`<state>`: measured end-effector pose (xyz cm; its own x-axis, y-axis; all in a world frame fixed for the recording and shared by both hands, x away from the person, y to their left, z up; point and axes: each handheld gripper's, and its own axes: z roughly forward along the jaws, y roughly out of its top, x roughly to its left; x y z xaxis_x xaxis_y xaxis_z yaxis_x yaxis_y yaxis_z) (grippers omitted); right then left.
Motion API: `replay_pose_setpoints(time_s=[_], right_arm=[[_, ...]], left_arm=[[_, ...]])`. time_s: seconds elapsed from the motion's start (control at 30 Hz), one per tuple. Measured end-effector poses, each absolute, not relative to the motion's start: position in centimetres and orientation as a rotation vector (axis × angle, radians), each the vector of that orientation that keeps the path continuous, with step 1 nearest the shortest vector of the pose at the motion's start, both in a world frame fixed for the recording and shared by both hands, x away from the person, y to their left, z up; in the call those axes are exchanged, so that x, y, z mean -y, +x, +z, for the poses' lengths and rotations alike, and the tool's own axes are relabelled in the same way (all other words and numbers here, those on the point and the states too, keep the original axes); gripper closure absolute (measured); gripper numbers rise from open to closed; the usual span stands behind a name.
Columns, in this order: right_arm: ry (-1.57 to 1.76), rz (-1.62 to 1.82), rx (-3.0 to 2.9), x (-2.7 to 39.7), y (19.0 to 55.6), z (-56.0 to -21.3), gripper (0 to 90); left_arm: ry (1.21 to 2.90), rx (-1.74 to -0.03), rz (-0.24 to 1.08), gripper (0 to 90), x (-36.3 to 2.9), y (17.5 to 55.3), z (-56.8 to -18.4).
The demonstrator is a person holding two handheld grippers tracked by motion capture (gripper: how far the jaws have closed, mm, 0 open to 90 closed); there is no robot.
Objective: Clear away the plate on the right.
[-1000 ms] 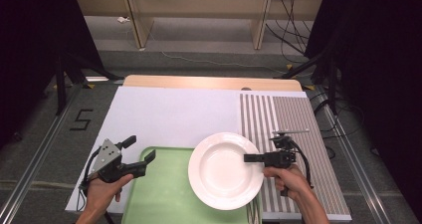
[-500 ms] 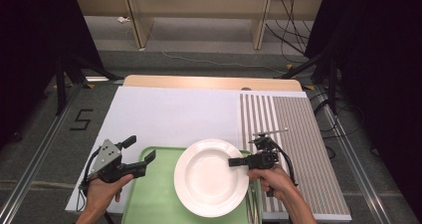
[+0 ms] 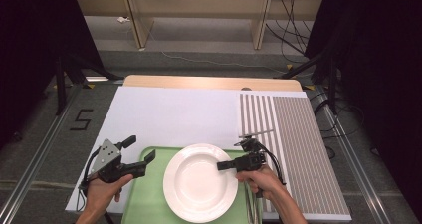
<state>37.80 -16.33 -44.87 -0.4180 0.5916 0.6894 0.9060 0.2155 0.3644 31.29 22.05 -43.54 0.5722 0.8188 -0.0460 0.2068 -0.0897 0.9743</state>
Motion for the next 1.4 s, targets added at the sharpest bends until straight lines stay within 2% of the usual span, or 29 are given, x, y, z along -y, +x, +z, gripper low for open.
replay_pose_setpoints(time_s=[0.7,1.4], right_arm=[[-1.343,-1.019,2.116,14.3,37.8,-46.2,82.9],[-1.332,-0.96,2.078,15.0,38.3,-47.3,80.5]], left_arm=[[1.622,-0.885,0.638,17.0,-22.0,31.2,-43.5],[1.625,-0.882,0.636,17.0,-22.0,31.2,-43.5]])
